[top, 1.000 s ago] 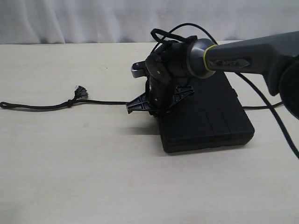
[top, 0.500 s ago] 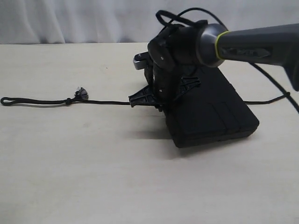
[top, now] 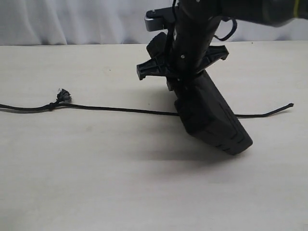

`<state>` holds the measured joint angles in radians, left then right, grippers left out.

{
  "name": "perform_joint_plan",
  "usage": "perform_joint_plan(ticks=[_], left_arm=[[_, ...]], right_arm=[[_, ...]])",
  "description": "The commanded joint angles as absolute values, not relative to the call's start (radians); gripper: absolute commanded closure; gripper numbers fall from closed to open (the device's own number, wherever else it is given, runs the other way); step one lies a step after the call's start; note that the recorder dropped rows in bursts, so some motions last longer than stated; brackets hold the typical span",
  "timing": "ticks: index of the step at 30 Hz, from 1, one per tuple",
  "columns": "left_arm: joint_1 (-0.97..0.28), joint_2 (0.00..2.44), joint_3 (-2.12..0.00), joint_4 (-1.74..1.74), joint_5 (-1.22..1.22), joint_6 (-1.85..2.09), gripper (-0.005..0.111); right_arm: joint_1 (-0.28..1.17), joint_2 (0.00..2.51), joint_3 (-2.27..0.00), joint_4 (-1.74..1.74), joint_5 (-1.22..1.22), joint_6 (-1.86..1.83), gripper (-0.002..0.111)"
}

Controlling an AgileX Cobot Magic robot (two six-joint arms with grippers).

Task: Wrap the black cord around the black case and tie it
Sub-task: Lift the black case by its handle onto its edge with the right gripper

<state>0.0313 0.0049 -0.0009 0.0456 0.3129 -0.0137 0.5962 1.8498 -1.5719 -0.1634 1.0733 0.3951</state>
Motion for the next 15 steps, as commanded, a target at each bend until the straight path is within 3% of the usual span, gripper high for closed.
perform_joint_plan(ticks=[1, 6, 11, 15], left_arm=[[0.021, 0.000, 0.000, 0.042, 0.304, -0.013, 0.107], [0.021, 0.000, 0.000, 0.042, 0.304, -0.013, 0.107], [0.021, 0.000, 0.000, 0.042, 0.304, -0.013, 0.107], [0.021, 0.000, 0.000, 0.042, 0.304, -0.013, 0.107]], right_arm=[[0.593, 1.779, -1.593, -0.128, 1.069, 0.312, 0.104], [0.544, 1.750, -1.593, 0.028, 1.044, 0.254, 0.104], [0.435, 1.750, -1.579, 0.424, 1.034, 0.032, 0.104], [0.404, 1.750, -1.561, 0.412, 1.020, 0.039, 0.104]])
